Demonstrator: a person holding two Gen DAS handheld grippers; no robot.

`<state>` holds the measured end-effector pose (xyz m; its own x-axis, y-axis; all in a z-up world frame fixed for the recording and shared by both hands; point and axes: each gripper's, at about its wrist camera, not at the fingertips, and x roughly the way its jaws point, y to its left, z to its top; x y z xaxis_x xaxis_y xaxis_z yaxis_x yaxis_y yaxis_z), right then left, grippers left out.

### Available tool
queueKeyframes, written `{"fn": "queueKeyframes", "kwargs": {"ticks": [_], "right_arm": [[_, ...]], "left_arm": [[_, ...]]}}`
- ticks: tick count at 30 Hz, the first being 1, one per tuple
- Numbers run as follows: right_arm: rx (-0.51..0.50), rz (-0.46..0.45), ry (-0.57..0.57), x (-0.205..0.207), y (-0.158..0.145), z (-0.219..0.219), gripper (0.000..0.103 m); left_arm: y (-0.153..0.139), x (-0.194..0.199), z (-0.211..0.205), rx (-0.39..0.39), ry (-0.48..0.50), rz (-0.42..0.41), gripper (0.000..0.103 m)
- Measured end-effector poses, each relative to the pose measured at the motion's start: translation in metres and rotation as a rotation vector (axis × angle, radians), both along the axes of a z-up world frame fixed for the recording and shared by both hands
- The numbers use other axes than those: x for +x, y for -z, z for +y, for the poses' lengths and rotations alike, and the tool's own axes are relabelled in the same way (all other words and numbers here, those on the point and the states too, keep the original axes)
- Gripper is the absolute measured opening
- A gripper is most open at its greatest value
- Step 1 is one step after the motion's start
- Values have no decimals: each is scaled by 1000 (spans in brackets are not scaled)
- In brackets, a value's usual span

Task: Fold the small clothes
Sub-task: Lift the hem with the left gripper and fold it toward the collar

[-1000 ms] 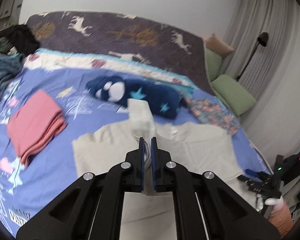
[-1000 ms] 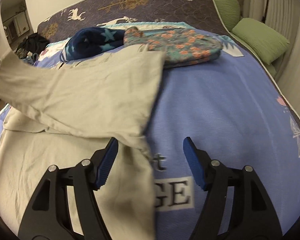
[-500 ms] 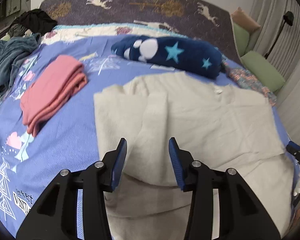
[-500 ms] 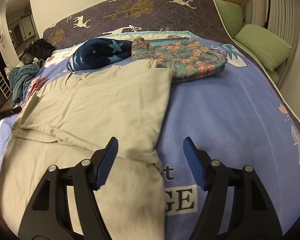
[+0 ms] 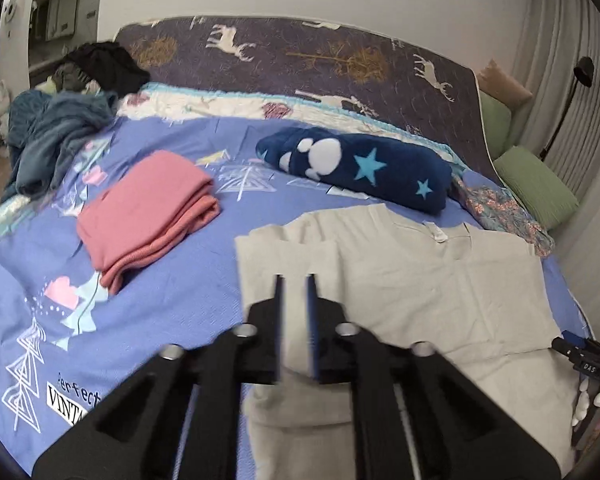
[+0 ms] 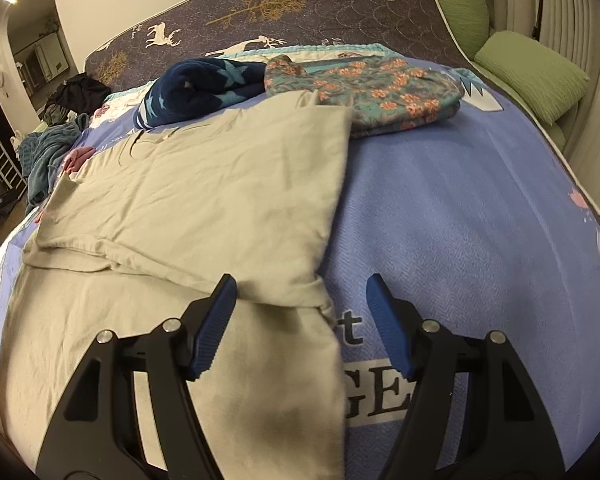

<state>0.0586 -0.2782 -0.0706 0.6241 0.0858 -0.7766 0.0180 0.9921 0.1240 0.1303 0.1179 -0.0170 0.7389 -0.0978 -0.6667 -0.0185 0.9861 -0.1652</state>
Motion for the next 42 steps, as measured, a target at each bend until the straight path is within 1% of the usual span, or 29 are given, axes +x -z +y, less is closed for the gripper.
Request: {"fn": "queueKeyframes", "kwargs": {"ticks": [1, 2, 6, 7, 8, 10, 11, 14, 15, 16, 17, 18, 19, 20, 21, 23, 24, 25, 26, 28, 29, 30, 31, 33, 35, 37, 38, 39, 42], "right_arm": [[7, 5, 2, 1, 2, -1, 69], [9, 8, 5, 1, 3, -1, 69], [6, 6, 7, 1, 3, 1, 69], [7, 6, 6, 0, 3, 2, 69], [9, 7, 6, 0, 3, 2, 69], [8, 8, 6, -1, 3, 1, 69], [7, 10, 8, -2, 3, 0, 69], [15, 13, 16, -1, 4, -2, 69], [15, 12, 17, -2, 4, -2, 69], [13, 11, 16, -2, 4, -1, 69], [11, 10, 13, -2, 4, -1, 70], [10, 10, 10, -2, 5, 1, 70], [9, 10, 9, -1, 5, 1, 70], [9, 9, 8, -2, 5, 1, 70], [10, 7, 8, -2, 5, 2, 70], [14, 6, 9, -3, 4, 1, 70], [15, 7, 9, -3, 5, 1, 70], [16, 7, 10, -3, 4, 1, 70], [16, 7, 9, -3, 4, 1, 70], [15, 5, 9, -3, 4, 1, 70], [15, 4, 10, -4, 4, 1, 70], [16, 4, 11, -4, 4, 1, 70], [18, 4, 11, -4, 3, 1, 70], [19, 1, 9, -6, 2, 0, 70], [16, -8, 7, -7, -1, -1, 70], [21, -17, 7, -5, -5, -3, 70], [27, -20, 6, -3, -8, -3, 70], [30, -23, 7, -2, -10, -4, 70], [38, -51, 7, 7, -25, -5, 70]], "left_arm": [[9, 4, 5, 8, -19, 36, 28], [19, 9, 6, 19, -16, 73, 28], [54, 27, 2, 16, 31, 183, 28], [59, 30, -2, 27, 34, 185, 28], [59, 31, -4, 41, 37, 173, 26], [56, 30, -9, 53, 57, 161, 16], [52, 29, -11, 49, 64, 154, 9], [41, 20, -15, 75, 63, 109, 8], [40, 17, -17, 79, 71, 101, 10], [40, 17, -19, 75, 89, 111, 14], [44, 18, -21, 73, 110, 141, 27], [50, 19, -22, 94, 111, 163, 34], [57, 20, -25, 124, 110, 182, 35], [60, 21, -27, 136, 111, 184, 37], [61, 19, -27, 138, 106, 170, 37], [61, 19, -27, 133, 96, 169, 37], [60, 20, -27, 125, 95, 172, 32], [60, 20, -27, 102, 103, 176, 24], [57, 20, -26, 59, 116, 176, 6], [44, 14, -23, 0, 108, 146, 4], [32, 7, -20, -39, 100, 107, 4], [19, 0, -17, -59, 94, 73, 4], [10, -6, -16, -53, 86, 48, 4], [-4, -20, -14, -16, 75, 17, 4], [-1, -27, -17, 40, 73, 29, 5], [14, -27, -21, 99, 74, 72, 12], [22, -25, -19, 115, 56, 87, 20], [25, -22, -16, 113, 43, 96, 23], [30, -17, -6, 70, 1, 98, 27]]}}
